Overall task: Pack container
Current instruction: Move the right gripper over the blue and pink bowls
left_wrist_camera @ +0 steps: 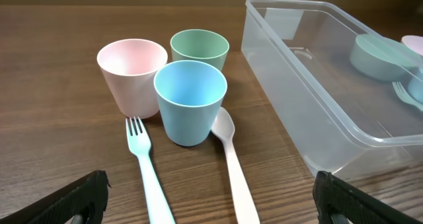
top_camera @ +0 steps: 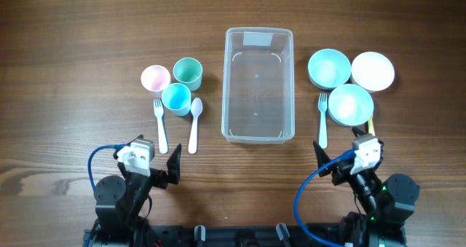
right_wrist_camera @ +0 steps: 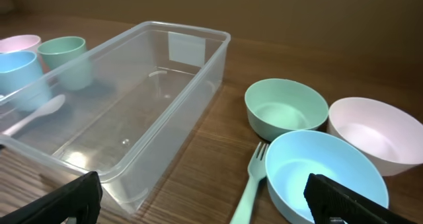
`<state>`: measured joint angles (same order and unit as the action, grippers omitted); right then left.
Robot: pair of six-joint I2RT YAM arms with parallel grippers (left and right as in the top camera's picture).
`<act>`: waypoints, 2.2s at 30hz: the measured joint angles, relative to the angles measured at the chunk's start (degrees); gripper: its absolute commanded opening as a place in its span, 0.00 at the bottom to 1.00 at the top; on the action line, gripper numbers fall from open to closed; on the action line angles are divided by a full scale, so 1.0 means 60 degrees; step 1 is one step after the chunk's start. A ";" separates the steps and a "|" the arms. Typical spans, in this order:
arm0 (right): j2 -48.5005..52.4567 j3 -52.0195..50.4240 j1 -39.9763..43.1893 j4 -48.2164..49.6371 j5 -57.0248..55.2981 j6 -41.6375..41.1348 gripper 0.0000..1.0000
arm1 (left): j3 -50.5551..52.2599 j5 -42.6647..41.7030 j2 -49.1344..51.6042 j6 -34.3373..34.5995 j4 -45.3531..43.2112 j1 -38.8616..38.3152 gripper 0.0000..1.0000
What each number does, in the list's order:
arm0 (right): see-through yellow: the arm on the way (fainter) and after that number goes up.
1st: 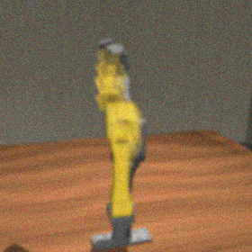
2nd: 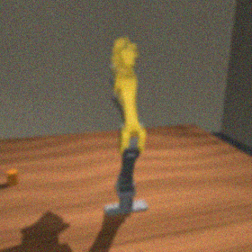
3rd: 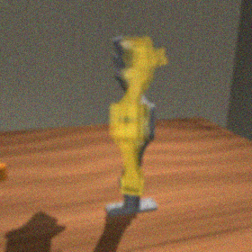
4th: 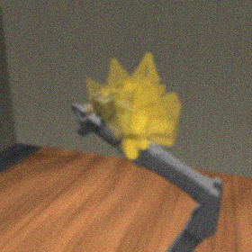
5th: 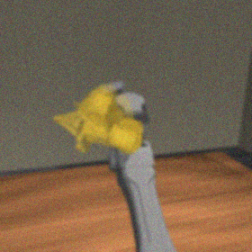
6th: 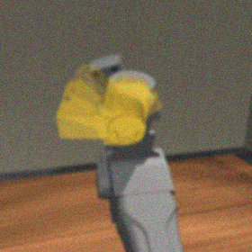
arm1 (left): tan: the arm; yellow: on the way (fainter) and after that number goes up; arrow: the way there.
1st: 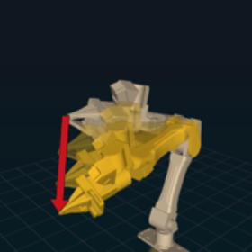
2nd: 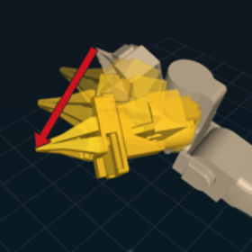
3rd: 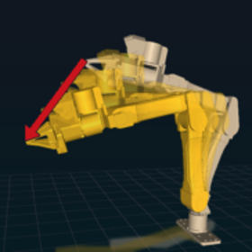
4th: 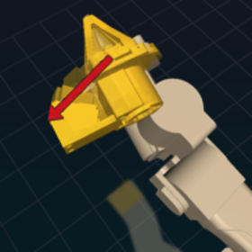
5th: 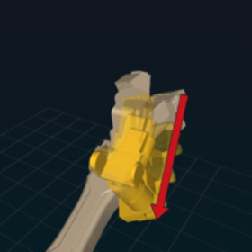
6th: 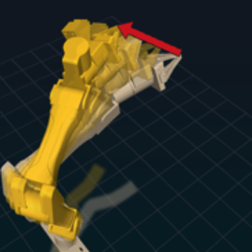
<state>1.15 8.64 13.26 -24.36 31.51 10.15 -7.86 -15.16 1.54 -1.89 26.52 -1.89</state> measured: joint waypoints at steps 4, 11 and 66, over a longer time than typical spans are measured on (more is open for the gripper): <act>0.0000 -0.0007 0.0000 0.0499 0.0484 -0.0827 1.00 | 0.0000 -0.0408 0.0000 0.0535 -0.0084 0.0000 1.00; 0.2448 0.2565 0.0000 0.0404 0.1246 -0.1807 1.00 | -0.3005 -0.0302 0.1523 0.2838 0.0477 0.0000 1.00; 1.7598 1.0185 0.0441 -0.4535 -0.5832 -0.4197 0.04 | -0.9901 0.1596 1.0834 0.1934 0.3880 0.0721 1.00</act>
<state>106.74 69.76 15.90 -51.57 -3.49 -15.03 -67.26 -5.58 66.54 9.72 49.80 2.44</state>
